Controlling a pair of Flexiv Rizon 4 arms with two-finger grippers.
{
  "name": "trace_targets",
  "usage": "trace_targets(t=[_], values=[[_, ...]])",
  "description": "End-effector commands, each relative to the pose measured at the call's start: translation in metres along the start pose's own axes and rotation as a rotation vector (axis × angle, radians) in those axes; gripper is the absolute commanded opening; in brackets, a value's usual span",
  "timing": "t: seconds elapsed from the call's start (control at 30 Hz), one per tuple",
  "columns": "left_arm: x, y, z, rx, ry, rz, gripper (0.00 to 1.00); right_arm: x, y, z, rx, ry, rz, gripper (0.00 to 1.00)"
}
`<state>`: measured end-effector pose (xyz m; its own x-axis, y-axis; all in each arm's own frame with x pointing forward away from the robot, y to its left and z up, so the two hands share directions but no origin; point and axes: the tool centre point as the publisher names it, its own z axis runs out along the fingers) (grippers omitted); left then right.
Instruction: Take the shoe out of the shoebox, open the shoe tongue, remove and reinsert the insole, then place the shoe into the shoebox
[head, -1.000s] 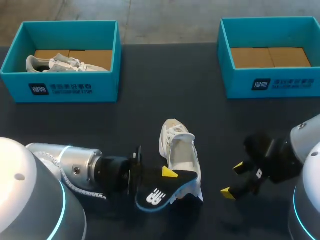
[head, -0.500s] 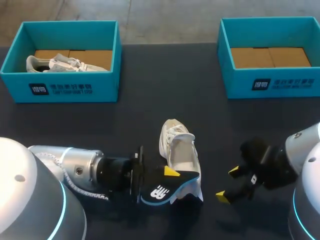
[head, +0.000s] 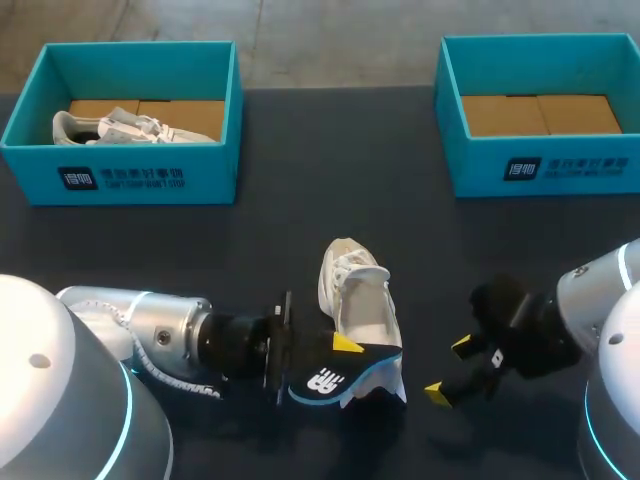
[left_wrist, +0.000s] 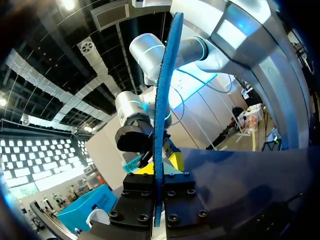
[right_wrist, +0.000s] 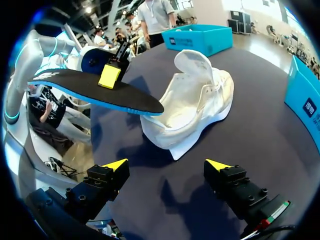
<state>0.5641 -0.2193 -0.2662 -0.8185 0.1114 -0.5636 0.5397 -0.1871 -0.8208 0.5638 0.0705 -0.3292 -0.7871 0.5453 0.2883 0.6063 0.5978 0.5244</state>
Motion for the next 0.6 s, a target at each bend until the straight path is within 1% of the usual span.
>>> trace_targets(t=[0.03, 0.37, 0.6], values=[[0.000, -0.001, 0.001, -0.002, -0.001, 0.001, 0.00, 0.001, 0.000, 0.001, 0.000, -0.002, 0.001, 1.00], [-0.003, 0.008, -0.001, 0.006, -0.042, -0.032, 0.00, 0.001, 0.000, 0.001, 0.000, -0.002, 0.001, 1.00], [-0.004, 0.014, 0.001, 0.002, -0.039, -0.048, 0.00, 0.001, 0.000, 0.001, 0.000, -0.002, 0.001, 1.00]])
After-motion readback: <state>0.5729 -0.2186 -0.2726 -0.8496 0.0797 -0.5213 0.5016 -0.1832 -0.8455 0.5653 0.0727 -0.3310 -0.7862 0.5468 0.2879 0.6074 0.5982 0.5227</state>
